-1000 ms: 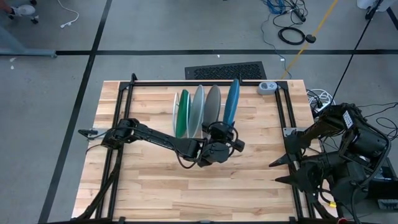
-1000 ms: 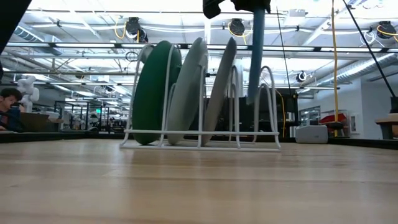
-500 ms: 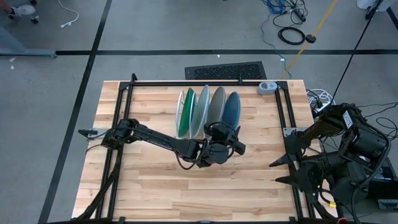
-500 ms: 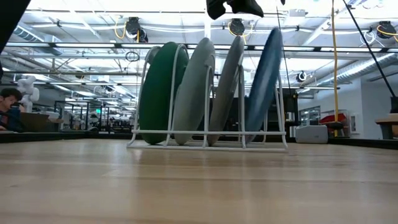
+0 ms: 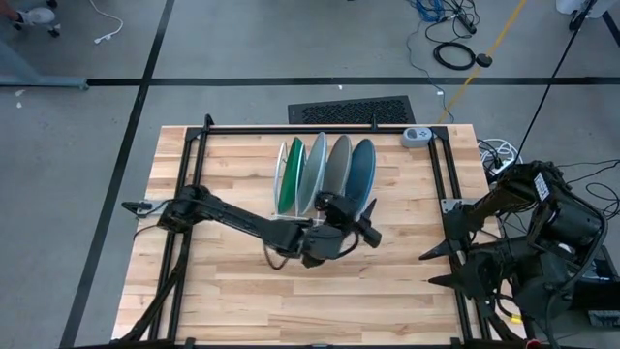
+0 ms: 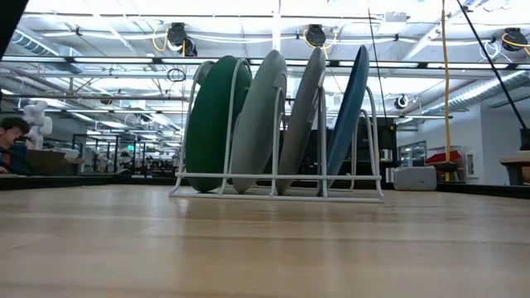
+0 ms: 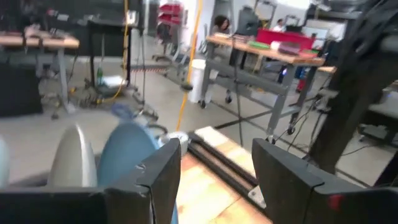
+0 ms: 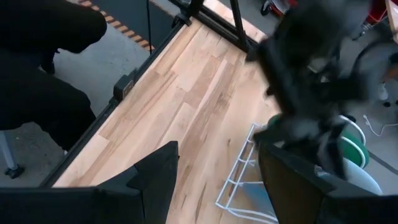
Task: Sort dishes
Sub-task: Return to Home Position
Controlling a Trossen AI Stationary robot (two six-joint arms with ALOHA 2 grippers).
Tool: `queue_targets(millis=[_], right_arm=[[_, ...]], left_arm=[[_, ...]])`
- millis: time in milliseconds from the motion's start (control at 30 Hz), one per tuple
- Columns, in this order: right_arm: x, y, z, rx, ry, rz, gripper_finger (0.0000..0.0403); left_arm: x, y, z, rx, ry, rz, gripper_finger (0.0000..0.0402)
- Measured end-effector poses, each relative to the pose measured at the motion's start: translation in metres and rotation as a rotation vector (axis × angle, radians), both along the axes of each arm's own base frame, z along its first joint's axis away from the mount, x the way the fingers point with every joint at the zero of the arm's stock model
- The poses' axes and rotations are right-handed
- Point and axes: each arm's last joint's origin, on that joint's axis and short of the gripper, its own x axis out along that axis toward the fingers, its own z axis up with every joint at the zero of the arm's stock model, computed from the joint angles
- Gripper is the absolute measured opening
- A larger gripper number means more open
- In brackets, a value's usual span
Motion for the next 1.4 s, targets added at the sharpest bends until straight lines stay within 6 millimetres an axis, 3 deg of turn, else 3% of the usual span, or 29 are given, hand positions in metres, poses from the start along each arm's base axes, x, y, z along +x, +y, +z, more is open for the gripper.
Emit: queue_targets(millis=[133, 333, 467, 533, 600, 767, 900, 1033, 1267, 1400], right_arm=[[0.004, 0.007, -0.015, -0.039, 0.031, -0.017, 0.0215], [0.017, 0.026, -0.048, -0.116, 0.018, -0.052, 0.0215], [0.029, 0.045, -0.074, -0.096, -0.031, -0.054, 0.0205], [0.036, 0.058, -0.089, -0.069, -0.071, -0.019, 0.0184], [0.044, 0.071, -0.104, -0.04, -0.129, 0.028, 0.0148], [0.057, 0.094, -0.137, 0.014, -0.281, 0.116, 0.0022], [0.065, 0.1, -0.154, 0.107, -0.352, 0.171, 0.0005], [0.077, 0.1, -0.173, 0.224, -0.397, 0.214, 0.0001], [0.112, 0.091, -0.235, 0.335, -0.427, 0.217, 0.0001], [0.134, 0.082, -0.262, 0.331, -0.441, 0.222, 0.0]], left_arm=[[-0.023, -0.013, 0.034, 0.098, 0.049, -0.037, 0.0191], [-0.073, -0.052, 0.085, 0.249, 0.108, -0.148, 0.0165], [-0.11, -0.081, 0.106, 0.32, 0.138, -0.204, 0.0095], [-0.128, -0.098, 0.108, 0.362, 0.158, -0.259, 0.0036], [-0.143, -0.114, 0.107, 0.399, 0.187, -0.314, 0.0012], [-0.171, -0.148, 0.089, 0.477, 0.309, -0.355, 0.0002], [-0.19, -0.173, 0.066, 0.527, 0.346, -0.455, 0.0001], [-0.201, -0.191, 0.031, 0.558, 0.353, -0.692, 0.0001], [-0.196, -0.177, -0.059, 0.365, 0.4, -0.772, 0.0], [-0.192, -0.163, -0.086, 0.384, 0.25, -0.893, 0.0]])
